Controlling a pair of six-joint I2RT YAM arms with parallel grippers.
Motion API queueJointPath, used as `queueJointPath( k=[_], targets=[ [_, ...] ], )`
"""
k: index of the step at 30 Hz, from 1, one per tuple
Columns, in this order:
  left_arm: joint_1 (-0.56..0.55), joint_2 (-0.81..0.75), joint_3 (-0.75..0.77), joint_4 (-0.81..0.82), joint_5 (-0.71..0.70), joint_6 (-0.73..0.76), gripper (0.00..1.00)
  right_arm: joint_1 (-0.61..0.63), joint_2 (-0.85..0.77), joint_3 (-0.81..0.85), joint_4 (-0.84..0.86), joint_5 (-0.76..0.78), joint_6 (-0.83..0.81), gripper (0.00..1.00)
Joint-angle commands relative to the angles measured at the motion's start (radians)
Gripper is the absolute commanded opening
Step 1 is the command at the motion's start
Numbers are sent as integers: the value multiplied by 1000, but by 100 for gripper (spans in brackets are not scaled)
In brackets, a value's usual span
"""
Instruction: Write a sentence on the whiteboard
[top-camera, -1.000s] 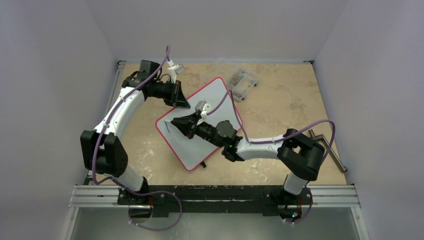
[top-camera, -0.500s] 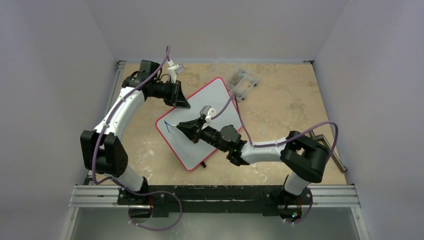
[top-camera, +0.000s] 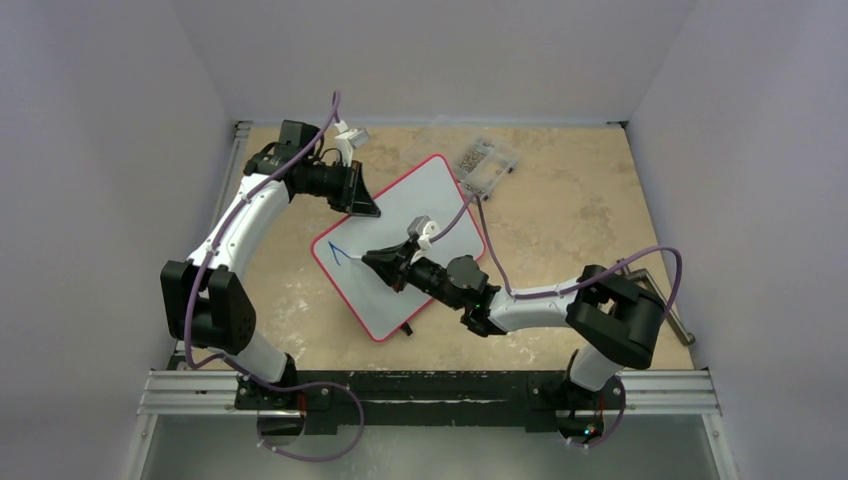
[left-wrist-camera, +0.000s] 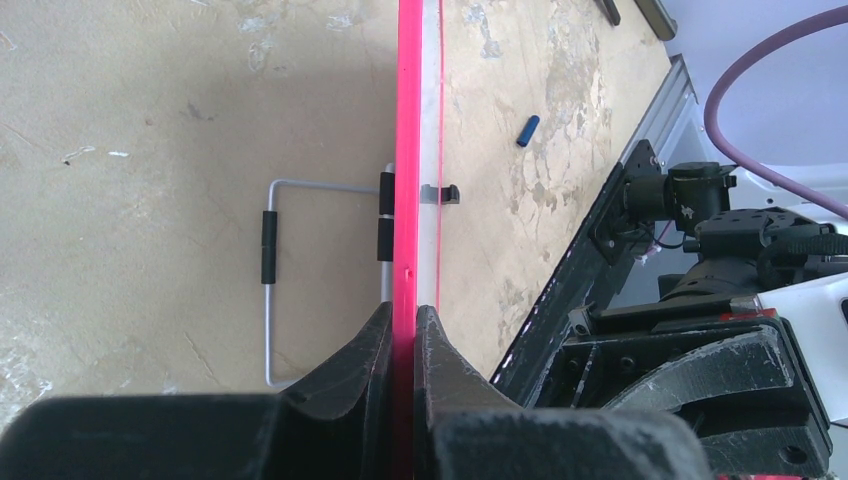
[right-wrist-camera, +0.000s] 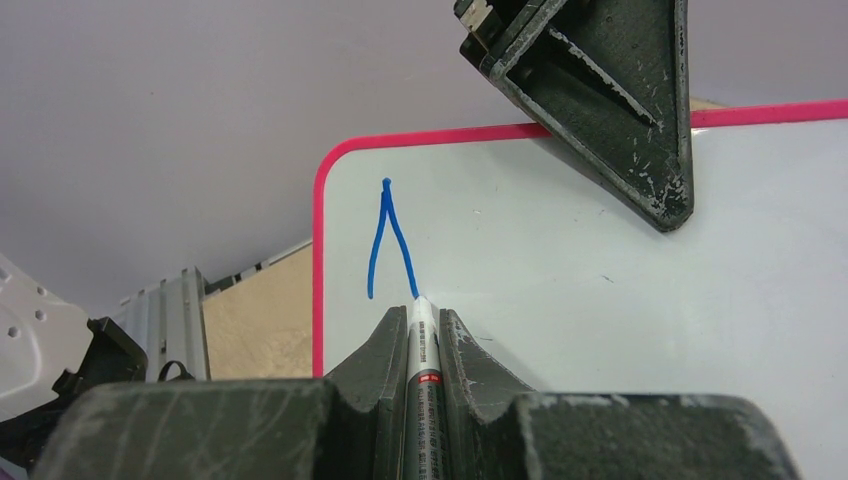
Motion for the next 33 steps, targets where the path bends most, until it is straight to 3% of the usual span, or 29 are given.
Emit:
queueJointPath(
  k=[1, 21, 33],
  targets=[
    [-23, -20, 17, -23, -61, 35, 0, 0, 6, 50, -16, 46, -12, 0],
    [-24, -21, 17, -26, -63, 35, 0, 1, 67, 220, -88, 73, -74, 0],
    [-24, -22, 19, -26, -66, 35, 0, 0, 48, 166, -88, 84, -69, 0]
  ],
)
